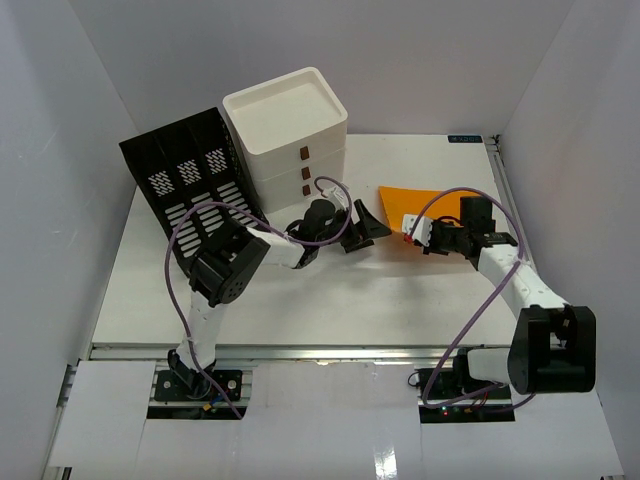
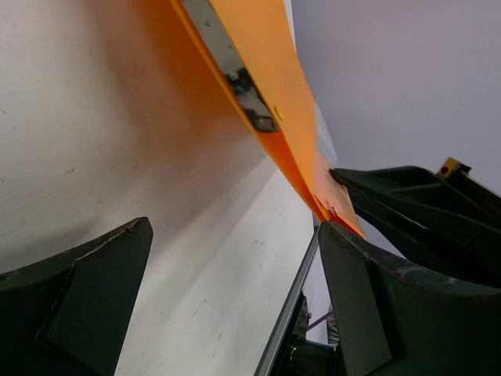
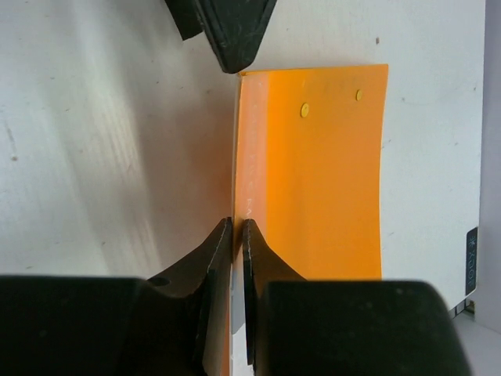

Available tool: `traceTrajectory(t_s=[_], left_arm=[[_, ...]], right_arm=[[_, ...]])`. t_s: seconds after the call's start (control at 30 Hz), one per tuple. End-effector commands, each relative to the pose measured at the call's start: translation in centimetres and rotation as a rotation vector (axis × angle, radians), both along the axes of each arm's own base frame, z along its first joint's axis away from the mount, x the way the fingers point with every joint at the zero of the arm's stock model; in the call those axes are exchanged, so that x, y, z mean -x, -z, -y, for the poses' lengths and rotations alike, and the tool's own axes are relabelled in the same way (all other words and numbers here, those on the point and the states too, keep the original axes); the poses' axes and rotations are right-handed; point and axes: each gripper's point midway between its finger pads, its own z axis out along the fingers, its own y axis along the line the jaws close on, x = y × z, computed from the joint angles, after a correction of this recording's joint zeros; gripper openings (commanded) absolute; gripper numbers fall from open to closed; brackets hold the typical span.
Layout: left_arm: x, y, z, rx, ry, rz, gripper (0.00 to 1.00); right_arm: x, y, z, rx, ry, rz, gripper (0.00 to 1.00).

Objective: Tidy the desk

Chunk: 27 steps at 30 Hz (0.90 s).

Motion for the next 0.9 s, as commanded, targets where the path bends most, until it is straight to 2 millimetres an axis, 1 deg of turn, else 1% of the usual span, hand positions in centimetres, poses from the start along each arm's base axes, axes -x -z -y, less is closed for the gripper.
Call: traceTrajectory(t_s=[0.0,0.17,0.43,0.6,0.63,0.67,0.77,0.8,0.87], left_arm=[[-1.0,-2.7,1.7,0.064,-0.026,0.007,0.98],[-0.9,-3.4,2.0,0.076,-0.025,0.007,0.97],[-0.6,-4.5,1.6,0.097,-0.032,0.020,0.96],[-0.3,-4.8,1.3,0.106,-0.032,0.027,0.94],[-0.2,-4.5,1.0,0.098,-0.038,0.025,0.94],[-0.1,-4.8,0.8,0.096,-0.042,0.032,0.94],[-0.1,-4.5,-0.6,0.077,-0.083,0.029,0.94],[-0.1,-4.5,-1.1,0.073,-0.101,0.030,0.94],[-0.2,-4.7,-2.7,0.071,-0.168,0.044,0.94]], right_arm=[[3.6,-0.5,-2.4,-0.093,-0.099,-0.041,0.13],[4.9,0.1,-2.8,-0.100,-0.115,-0.053,0.14],[5.6,0.9,-2.8,-0.100,-0.112,-0.075,0.14],[5.8,1.3,-2.5,-0.086,-0.101,-0.078,0.14],[5.8,1.3,-2.4,-0.080,-0.096,-0.072,0.14],[5.8,1.3,-2.4,-0.078,-0.093,-0.073,0.14],[5.7,1.3,-2.3,-0.076,-0.087,-0.071,0.13],[5.7,1.2,-2.3,-0.078,-0.086,-0.073,0.13],[5.6,0.9,-2.4,-0.087,-0.086,-0.071,0.13]])
